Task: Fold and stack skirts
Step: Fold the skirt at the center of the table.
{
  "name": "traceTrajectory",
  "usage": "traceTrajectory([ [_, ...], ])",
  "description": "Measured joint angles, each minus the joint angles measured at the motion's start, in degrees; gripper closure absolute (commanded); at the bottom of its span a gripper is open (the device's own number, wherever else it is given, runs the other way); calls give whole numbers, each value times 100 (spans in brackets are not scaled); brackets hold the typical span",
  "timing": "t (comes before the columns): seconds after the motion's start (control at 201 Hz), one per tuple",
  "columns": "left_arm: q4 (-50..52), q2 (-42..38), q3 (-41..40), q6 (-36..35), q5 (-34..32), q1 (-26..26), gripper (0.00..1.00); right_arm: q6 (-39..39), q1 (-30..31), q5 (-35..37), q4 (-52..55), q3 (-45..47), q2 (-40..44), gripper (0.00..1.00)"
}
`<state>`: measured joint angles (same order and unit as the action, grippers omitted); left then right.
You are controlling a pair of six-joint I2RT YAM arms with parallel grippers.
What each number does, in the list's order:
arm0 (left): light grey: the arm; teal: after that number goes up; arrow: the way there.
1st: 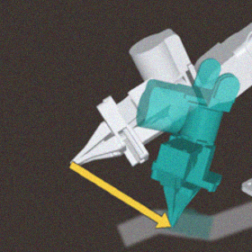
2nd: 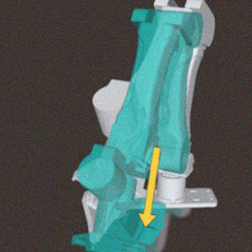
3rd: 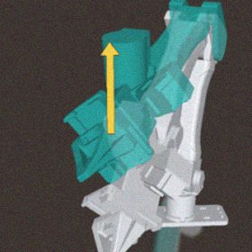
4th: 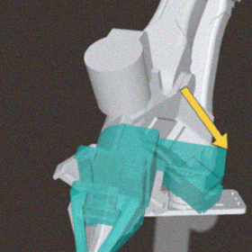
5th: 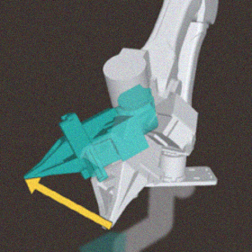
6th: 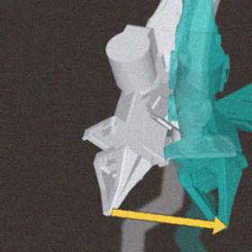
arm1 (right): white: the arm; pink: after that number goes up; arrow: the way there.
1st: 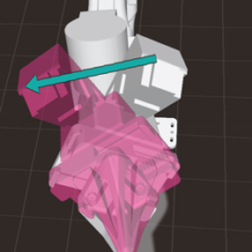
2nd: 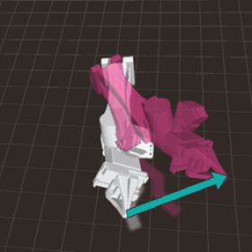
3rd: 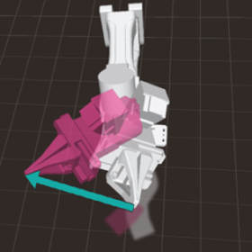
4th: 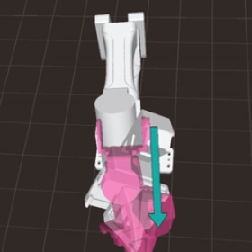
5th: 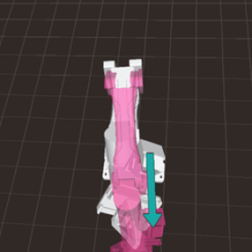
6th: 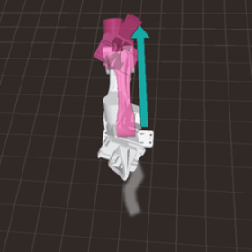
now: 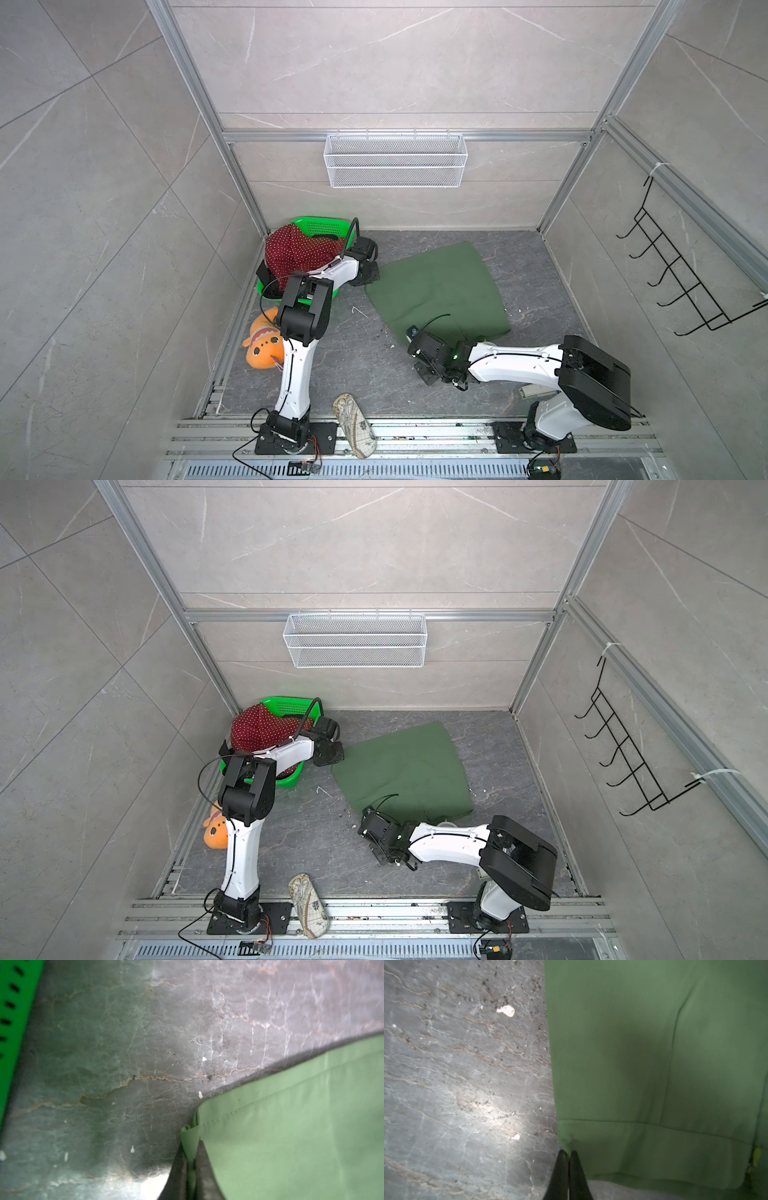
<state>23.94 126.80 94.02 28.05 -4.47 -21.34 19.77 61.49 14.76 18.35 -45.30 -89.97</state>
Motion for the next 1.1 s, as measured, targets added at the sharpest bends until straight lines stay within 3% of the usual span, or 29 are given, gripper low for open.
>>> traceTrajectory([
  [0.319,105,-151,-28,-22,9,-2,100,-70,0,-90,304,-116,170,100],
  [0.683,146,-1440,-114,-234,61,-109,100,-138,0,42,863,-487,411,100],
  [0.927,765,-1705,-35,-365,-46,-114,100,-304,0,-310,981,-535,601,100],
  [1.096,986,-2164,-468,-452,-197,-81,100,-374,219,-538,1176,-669,605,100],
])
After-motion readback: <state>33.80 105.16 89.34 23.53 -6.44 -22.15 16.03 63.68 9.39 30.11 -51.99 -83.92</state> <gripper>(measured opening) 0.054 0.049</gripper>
